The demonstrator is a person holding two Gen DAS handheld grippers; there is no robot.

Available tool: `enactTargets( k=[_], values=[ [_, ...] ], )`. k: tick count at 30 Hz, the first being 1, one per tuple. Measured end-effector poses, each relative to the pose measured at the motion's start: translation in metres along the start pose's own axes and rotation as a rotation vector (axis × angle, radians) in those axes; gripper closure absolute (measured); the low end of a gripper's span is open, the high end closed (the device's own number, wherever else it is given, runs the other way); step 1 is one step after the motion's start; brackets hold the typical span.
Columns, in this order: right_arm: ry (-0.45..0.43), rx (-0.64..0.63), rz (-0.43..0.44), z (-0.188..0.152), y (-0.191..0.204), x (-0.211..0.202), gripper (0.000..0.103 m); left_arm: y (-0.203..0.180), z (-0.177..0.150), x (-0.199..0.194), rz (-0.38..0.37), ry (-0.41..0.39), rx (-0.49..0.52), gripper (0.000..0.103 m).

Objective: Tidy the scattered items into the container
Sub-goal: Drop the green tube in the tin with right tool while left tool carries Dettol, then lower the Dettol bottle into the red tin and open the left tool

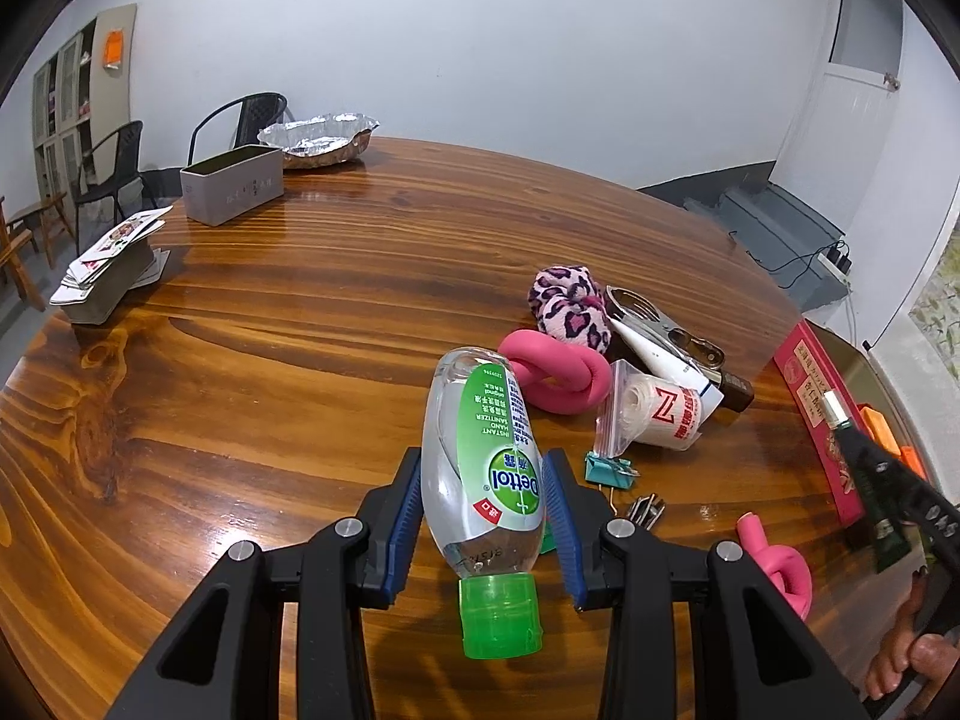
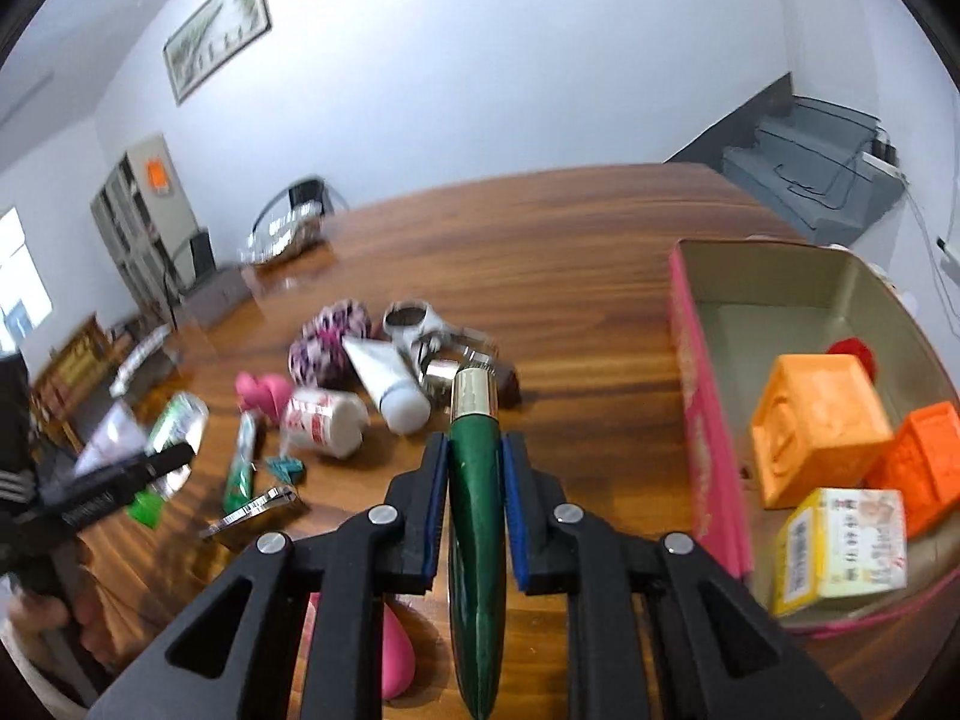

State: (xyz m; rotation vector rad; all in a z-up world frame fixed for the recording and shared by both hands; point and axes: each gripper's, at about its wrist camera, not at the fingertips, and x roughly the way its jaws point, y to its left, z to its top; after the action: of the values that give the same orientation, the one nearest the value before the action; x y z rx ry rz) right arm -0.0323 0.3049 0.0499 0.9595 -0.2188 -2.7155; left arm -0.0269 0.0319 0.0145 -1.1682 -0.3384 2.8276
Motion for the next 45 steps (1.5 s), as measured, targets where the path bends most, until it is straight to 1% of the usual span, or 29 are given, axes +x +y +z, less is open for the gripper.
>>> enactTargets(
  k=[3,6,15,22,26,29,31,33,37,39,41,45],
  values=[
    [-0.045,0.043,-0.023,0.004,-0.013,-0.015,0.084,-0.004,0.001,-0.002,-0.005,-0.004,0.003,0.063],
    [-0.082,0.078,-0.065,0.007,-0.030,-0.029,0.084,-0.012,0.002,-0.006,-0.010,-0.011,0.011,0.063],
    [-0.152,0.192,-0.200,0.015,-0.094,-0.061,0.084,-0.049,0.007,-0.016,-0.074,-0.019,0.052,0.063],
    [-0.159,0.260,-0.296,0.037,-0.136,-0.052,0.083,-0.080,0.010,-0.019,-0.102,-0.021,0.097,0.063],
    [-0.152,0.317,-0.299,0.035,-0.153,-0.045,0.079,-0.100,0.012,-0.019,-0.115,-0.014,0.125,0.063],
    [-0.151,0.329,-0.266,0.031,-0.157,-0.048,0.079,-0.116,0.014,-0.016,-0.126,-0.011,0.149,0.063],
    [-0.167,0.327,-0.262,0.030,-0.156,-0.053,0.075,-0.129,0.015,-0.015,-0.142,-0.007,0.167,0.063],
    [-0.185,0.325,-0.264,0.028,-0.154,-0.058,0.067,-0.145,0.016,-0.012,-0.161,0.000,0.189,0.063],
    [-0.208,0.330,-0.268,0.025,-0.152,-0.067,0.056,-0.176,0.018,-0.006,-0.198,0.011,0.229,0.063],
    [-0.220,0.347,-0.278,0.023,-0.153,-0.072,0.049,-0.193,0.020,-0.003,-0.216,0.014,0.250,0.063],
    [-0.230,0.365,-0.289,0.021,-0.155,-0.076,0.045,-0.212,0.024,0.002,-0.238,0.018,0.270,0.063],
    [-0.253,0.360,-0.313,0.019,-0.154,-0.083,0.042,-0.246,0.036,0.012,-0.280,0.028,0.305,0.063]
  ],
)
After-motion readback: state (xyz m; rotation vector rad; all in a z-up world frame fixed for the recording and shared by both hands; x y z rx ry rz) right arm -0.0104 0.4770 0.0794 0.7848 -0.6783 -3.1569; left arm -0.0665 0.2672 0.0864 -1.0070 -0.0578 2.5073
